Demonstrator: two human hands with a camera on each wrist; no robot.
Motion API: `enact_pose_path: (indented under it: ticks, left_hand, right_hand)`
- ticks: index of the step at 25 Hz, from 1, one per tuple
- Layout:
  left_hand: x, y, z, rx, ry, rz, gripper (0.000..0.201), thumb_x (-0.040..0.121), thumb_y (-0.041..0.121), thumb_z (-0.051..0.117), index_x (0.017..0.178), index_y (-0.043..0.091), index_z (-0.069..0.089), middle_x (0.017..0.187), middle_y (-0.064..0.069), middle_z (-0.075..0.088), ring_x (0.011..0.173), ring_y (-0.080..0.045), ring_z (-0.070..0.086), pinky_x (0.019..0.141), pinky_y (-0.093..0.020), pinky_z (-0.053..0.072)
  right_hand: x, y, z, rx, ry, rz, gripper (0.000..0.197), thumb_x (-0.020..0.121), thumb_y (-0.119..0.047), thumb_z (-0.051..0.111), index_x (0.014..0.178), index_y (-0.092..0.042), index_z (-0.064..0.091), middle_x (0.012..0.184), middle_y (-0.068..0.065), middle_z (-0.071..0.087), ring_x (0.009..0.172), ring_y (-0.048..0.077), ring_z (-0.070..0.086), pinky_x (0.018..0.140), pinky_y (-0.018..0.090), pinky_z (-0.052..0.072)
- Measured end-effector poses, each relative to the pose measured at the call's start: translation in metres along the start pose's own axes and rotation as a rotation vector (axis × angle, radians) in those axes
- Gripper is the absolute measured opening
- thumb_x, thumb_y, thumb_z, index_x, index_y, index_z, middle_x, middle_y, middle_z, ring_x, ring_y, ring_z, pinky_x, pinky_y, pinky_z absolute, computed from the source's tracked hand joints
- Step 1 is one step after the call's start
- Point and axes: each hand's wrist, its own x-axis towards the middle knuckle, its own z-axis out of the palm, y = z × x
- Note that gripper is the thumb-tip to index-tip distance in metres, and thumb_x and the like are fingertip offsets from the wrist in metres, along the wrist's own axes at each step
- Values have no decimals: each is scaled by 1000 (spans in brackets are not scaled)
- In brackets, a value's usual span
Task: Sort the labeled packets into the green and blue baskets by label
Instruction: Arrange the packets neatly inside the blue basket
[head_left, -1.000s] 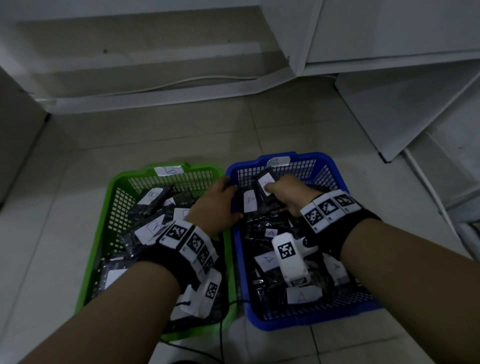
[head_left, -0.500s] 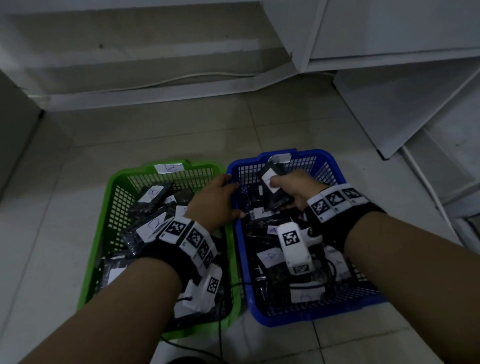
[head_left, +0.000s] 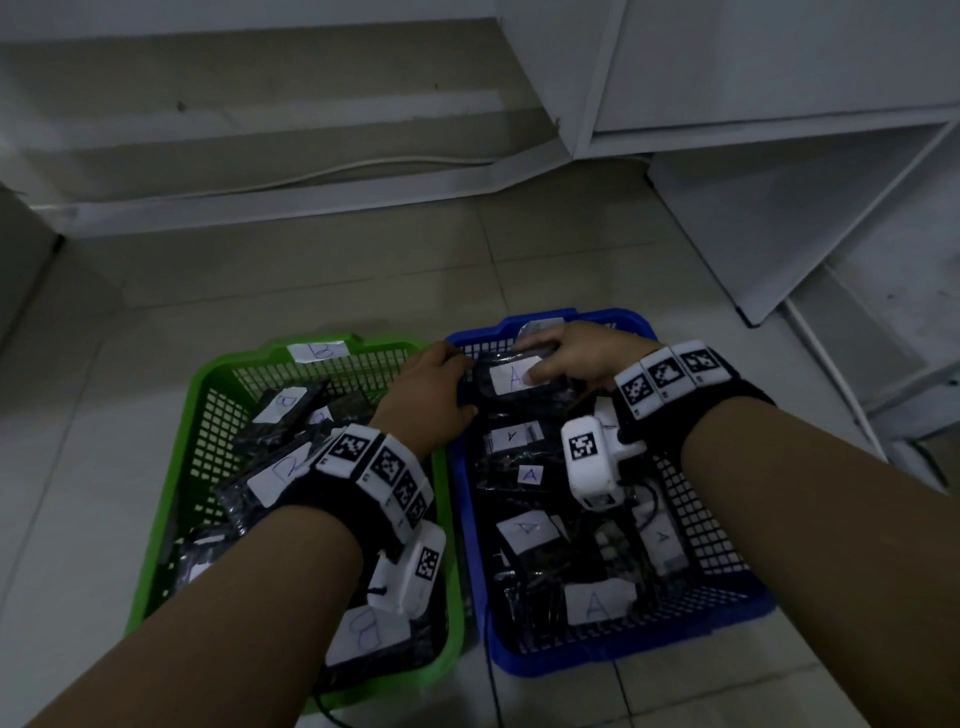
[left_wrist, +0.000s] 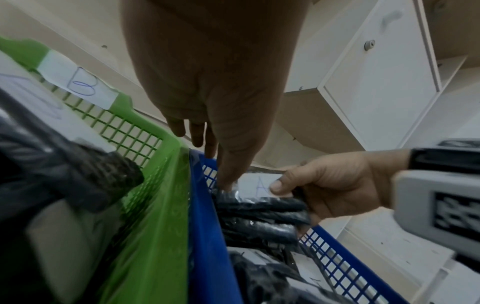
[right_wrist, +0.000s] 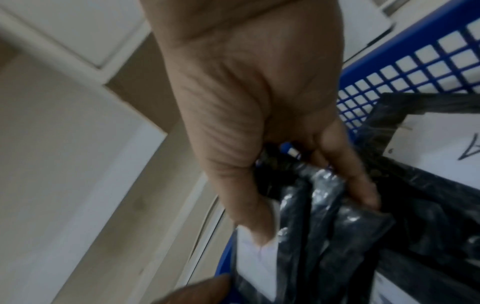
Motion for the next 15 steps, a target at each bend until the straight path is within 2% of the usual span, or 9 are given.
enact_pose_path:
  ticks: [2, 4, 7, 8, 9, 11, 13, 15]
  left_hand:
    - [7, 3, -1, 1, -33, 39, 64, 83, 28, 67, 140, 14, 40, 142, -9, 40, 129, -28, 38, 110, -37, 33]
    - [14, 5, 0, 49, -72, 90, 64, 84, 30, 65, 141, 18, 40, 141, -9, 44, 131, -27, 38, 110, -38, 31]
    - [20, 10, 3, 156, -119, 62, 66, 85, 37, 61, 144, 26, 34, 146, -5, 40, 139, -26, 27, 117, -48, 15]
    - [20, 11, 5, 172, -135, 44, 67, 85, 38, 61, 145, 26, 32, 146, -5, 39, 140, -26, 25, 117, -48, 13]
    - [19, 12, 6, 168, -146, 39, 68, 85, 38, 61, 145, 25, 31, 145, -7, 41, 138, -27, 28, 115, -44, 16]
    - [18, 11, 9, 109, -140, 59, 70, 85, 31, 63, 146, 19, 31, 143, -11, 40, 132, -29, 36, 110, -37, 27]
    - [16, 9, 9, 39, -113, 68, 70, 82, 22, 66, 144, 15, 34, 148, -12, 31, 133, -30, 36, 109, -37, 32]
    - [16, 6, 9, 9, -101, 75, 69, 81, 17, 66, 143, 15, 36, 150, -11, 25, 133, -32, 35, 109, -39, 35]
  right_hand:
    - [8, 8, 0, 2, 69, -14, 53, 79, -20, 74, 129, -23, 55, 122, -2, 55, 110, 15, 53, 97, 28, 44]
    - [16, 23, 6, -65, 160, -10, 55, 80, -20, 72, 130, -20, 51, 132, 4, 53, 116, 18, 52, 100, 28, 42]
    - [18, 43, 17, -73, 190, -28, 61, 80, -21, 72, 135, -18, 44, 134, 8, 53, 119, 24, 53, 101, 32, 44]
    - [18, 48, 20, -47, 195, -38, 65, 78, -22, 73, 135, -17, 42, 133, 8, 53, 119, 24, 53, 102, 34, 44]
    - [18, 51, 22, -26, 199, -50, 67, 77, -22, 75, 135, -17, 42, 132, 8, 53, 119, 24, 53, 102, 34, 44]
    - [16, 51, 25, 2, 182, -68, 67, 78, -17, 75, 136, -15, 41, 131, 5, 52, 119, 22, 52, 100, 29, 42]
    - [18, 53, 26, 37, 196, -72, 67, 78, -12, 74, 137, -15, 41, 132, 5, 51, 120, 22, 51, 99, 26, 41]
    - [19, 59, 30, 93, 278, -44, 77, 68, -16, 81, 134, -18, 41, 132, 7, 50, 121, 25, 50, 103, 35, 43]
